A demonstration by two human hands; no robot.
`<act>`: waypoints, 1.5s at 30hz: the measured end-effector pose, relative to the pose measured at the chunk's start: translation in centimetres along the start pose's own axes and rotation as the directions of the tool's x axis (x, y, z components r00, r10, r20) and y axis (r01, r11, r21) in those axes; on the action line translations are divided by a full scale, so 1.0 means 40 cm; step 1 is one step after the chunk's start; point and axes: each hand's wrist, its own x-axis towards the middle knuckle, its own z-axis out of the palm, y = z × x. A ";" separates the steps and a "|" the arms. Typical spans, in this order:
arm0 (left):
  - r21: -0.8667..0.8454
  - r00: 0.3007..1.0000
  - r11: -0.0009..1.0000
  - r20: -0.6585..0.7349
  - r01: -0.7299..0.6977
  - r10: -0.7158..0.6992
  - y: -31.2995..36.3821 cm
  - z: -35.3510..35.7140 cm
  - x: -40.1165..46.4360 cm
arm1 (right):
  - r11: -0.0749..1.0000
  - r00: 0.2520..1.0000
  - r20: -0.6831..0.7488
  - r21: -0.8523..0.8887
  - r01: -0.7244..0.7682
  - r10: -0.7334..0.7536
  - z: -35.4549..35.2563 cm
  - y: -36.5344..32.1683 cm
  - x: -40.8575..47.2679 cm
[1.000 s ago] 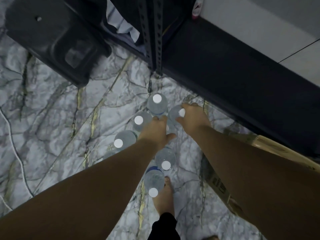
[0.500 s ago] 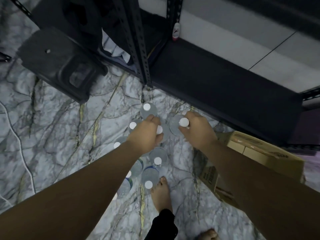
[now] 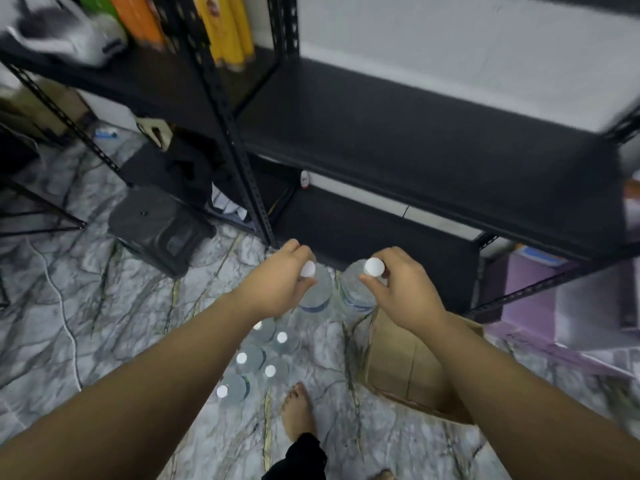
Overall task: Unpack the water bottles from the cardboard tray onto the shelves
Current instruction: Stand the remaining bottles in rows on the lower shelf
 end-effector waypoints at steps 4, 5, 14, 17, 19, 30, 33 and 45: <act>0.029 0.998 0.997 -0.011 -0.069 0.070 0.180 -0.093 -0.047 | 1.000 1.000 -0.027 -0.015 0.015 -0.015 -0.192 -0.052 -0.095; 0.038 0.996 0.996 -0.018 -0.085 0.086 0.223 -0.111 -0.053 | 1.000 0.999 -0.032 -0.020 0.020 -0.021 -0.237 -0.060 -0.119; 0.088 0.972 0.973 -0.083 -0.214 0.221 0.540 -0.236 -0.035 | 0.998 0.986 -0.164 -0.067 0.018 -0.029 -0.537 -0.052 -0.270; 0.098 0.956 0.959 -0.097 -0.267 0.276 0.614 -0.276 -0.001 | 0.998 0.979 -0.204 -0.070 0.006 -0.020 -0.612 -0.051 -0.281; 0.101 0.943 0.947 -0.110 -0.304 0.314 0.658 -0.303 0.031 | 0.997 0.972 -0.233 -0.082 -0.006 -0.013 -0.660 -0.047 -0.276; 0.125 0.877 0.883 -0.118 -0.452 0.466 0.798 -0.410 0.333 | 0.987 0.893 -0.449 -0.126 -0.101 0.034 -0.889 -0.022 -0.073; 0.112 0.863 0.870 -0.118 -0.480 0.491 0.801 -0.416 0.420 | 0.983 0.875 -0.482 -0.126 -0.133 0.056 -0.915 -0.004 0.008; -0.004 0.858 0.858 -0.036 -0.513 0.512 0.721 -0.322 0.708 | 0.967 0.830 -0.518 -0.022 -0.254 0.206 -0.840 0.114 0.234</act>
